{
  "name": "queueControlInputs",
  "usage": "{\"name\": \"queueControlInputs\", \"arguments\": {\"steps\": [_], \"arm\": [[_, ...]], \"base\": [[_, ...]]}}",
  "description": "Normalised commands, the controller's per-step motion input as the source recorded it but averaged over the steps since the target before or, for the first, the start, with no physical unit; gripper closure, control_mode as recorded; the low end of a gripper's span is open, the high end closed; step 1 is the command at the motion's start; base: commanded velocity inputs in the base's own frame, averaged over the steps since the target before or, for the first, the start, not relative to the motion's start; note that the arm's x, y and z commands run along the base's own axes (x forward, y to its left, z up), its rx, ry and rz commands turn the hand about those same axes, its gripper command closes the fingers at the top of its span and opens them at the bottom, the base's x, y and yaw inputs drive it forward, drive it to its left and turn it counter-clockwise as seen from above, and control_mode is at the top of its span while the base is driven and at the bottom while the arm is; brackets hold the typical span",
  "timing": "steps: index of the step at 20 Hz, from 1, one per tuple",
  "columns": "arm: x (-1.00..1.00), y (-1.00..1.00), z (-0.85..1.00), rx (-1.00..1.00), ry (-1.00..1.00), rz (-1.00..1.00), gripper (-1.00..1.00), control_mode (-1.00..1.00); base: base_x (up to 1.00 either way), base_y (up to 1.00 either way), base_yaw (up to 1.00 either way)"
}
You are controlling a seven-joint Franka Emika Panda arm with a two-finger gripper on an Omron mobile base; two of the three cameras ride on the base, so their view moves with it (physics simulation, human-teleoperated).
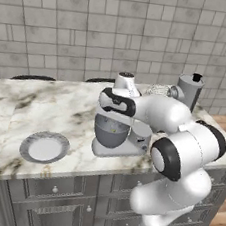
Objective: Add butter and sugar cubes to the stand mixer bowl and then turn on the stand mixer to begin making frosting.
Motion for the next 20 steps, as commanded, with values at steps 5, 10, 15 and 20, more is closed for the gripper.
{"name": "queueControlInputs", "arguments": {"steps": [5, 10, 15, 20], "arm": [[-0.72, 0.0, 0.9, 0.01, -0.23, 0.0, -1.0, -1.0], [-0.96, 0.0, 1.0, 0.0, -0.24, 0.0, -1.0, -1.0], [-0.85, -0.25, 0.96, 0.04, -0.08, 0.0, -1.0, -1.0], [-0.66, -0.63, 0.78, 0.15, 0.0, 0.0, -1.0, -1.0]], "base": [[0.0, 0.0, 0.0], [0.0, 0.0, 0.0], [0.0, 0.0, 0.0], [0.0, 0.0, 0.0]]}}
